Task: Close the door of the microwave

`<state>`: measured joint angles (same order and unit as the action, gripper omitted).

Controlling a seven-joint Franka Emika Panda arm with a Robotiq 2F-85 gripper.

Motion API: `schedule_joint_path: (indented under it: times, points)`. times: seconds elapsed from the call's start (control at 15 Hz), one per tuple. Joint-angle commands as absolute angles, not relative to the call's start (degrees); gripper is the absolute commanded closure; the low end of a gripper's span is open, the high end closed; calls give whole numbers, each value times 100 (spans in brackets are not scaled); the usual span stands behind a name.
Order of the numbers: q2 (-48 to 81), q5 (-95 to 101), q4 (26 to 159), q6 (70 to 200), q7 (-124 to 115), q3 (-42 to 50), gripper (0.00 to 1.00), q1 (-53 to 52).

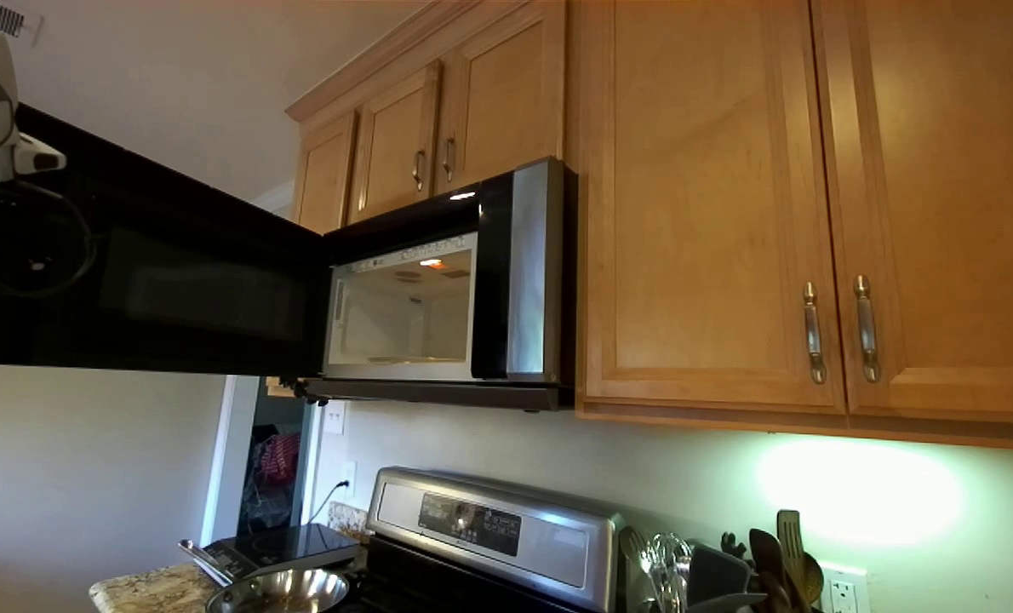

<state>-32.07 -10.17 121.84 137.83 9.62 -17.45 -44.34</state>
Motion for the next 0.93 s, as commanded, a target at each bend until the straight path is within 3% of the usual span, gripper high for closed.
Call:
schedule_joint_path:
  times: [0.0, 0.87]
  points:
    - [-3393, -667, 12157, 13359, 608, -1817, 0, -3940]
    - [-3688, -811, 12057, 12305, 532, -1855, 0, -3161]
